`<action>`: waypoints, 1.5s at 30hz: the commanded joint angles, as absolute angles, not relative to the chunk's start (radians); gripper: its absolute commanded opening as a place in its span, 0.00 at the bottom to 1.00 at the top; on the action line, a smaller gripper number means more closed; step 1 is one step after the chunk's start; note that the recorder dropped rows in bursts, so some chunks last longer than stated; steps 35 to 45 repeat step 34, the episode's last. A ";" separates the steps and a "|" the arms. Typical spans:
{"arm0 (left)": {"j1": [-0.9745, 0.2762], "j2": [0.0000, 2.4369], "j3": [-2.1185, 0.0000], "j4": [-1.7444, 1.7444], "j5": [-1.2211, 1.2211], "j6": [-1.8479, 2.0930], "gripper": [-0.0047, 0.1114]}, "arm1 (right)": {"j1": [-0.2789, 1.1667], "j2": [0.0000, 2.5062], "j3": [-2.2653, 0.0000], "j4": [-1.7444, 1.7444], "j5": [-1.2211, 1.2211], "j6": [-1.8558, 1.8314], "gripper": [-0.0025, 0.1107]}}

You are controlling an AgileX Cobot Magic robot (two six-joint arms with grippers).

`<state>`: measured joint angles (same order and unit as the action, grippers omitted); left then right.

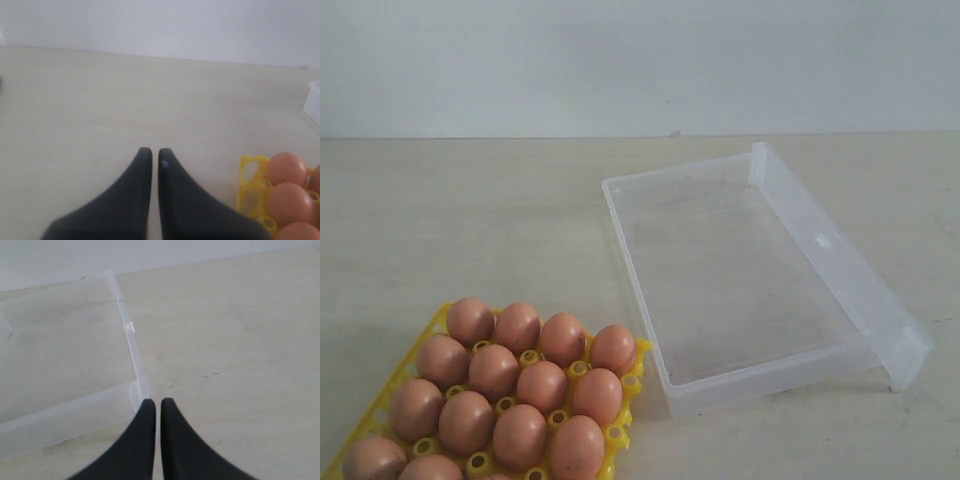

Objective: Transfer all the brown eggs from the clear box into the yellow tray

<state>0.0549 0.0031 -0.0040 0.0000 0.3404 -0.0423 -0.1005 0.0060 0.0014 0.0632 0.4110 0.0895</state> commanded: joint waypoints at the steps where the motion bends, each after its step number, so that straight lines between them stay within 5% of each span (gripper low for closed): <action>1: 0.094 0.000 0.000 0.000 0.337 -0.038 0.08 | -0.099 0.000 0.000 0.066 0.409 0.092 0.02; 45: 0.041 0.000 0.000 0.000 0.337 -0.038 0.08 | -0.099 0.000 0.000 0.066 0.409 0.092 0.02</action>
